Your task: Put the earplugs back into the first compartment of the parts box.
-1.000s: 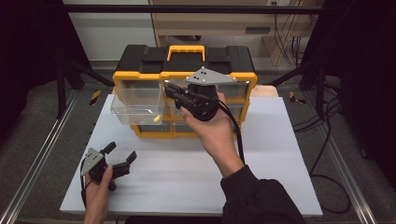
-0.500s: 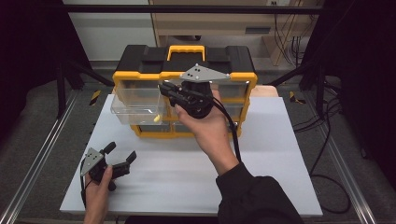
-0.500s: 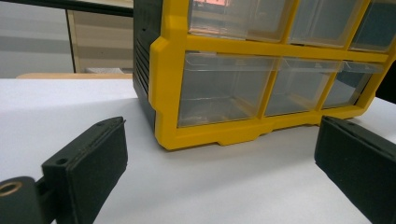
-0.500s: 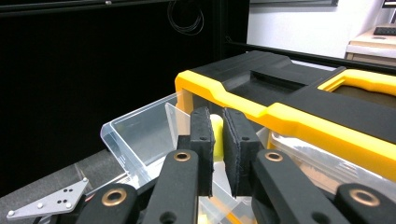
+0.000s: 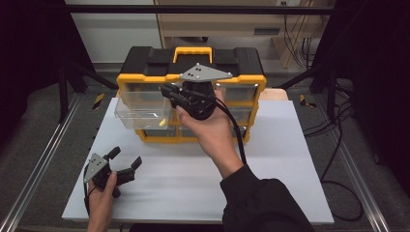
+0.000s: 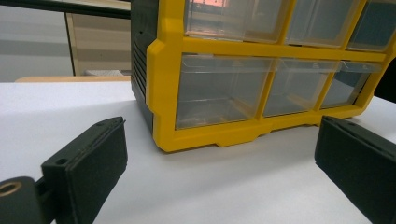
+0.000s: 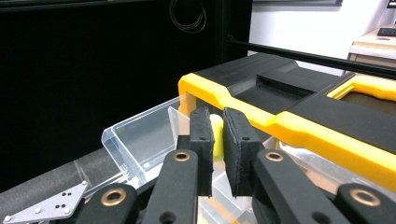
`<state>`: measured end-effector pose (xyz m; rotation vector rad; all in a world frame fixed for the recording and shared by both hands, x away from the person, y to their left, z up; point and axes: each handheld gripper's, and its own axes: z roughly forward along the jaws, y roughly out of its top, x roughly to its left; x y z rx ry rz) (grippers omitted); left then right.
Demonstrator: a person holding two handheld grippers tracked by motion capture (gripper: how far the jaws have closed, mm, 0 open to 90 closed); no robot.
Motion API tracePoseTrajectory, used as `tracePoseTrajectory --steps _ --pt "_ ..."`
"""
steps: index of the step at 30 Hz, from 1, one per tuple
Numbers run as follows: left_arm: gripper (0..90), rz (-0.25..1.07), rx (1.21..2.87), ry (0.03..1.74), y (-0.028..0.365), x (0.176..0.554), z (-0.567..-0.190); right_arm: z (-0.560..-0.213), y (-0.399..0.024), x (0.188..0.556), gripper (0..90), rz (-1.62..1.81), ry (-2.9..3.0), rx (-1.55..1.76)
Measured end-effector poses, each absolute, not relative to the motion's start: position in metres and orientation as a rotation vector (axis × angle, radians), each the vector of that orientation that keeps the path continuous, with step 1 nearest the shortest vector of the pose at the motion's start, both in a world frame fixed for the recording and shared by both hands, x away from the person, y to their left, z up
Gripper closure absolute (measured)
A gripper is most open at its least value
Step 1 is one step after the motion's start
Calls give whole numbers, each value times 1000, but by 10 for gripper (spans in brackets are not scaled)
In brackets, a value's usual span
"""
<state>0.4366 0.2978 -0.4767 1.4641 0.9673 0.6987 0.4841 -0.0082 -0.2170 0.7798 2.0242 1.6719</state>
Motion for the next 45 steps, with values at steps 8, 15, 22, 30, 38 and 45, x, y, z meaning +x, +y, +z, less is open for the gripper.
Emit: tracePoseTrajectory --steps 8,15,22,30,38,45 --pt "22 698 1466 968 298 437 -477 -215 -4 486 825 1665 2032 771" --pt "22 698 1466 968 298 437 -477 -213 1 487 824 1663 2040 766" --pt "22 697 1466 967 298 437 -477 -212 5 488 824 1667 2039 766" --pt "22 699 1468 967 298 437 -477 -211 10 487 823 1669 2049 752" --pt "22 698 1466 968 298 437 -477 -211 13 489 821 1665 2056 752" --pt "22 698 1464 971 298 437 -477 -213 15 489 817 1660 2068 751"
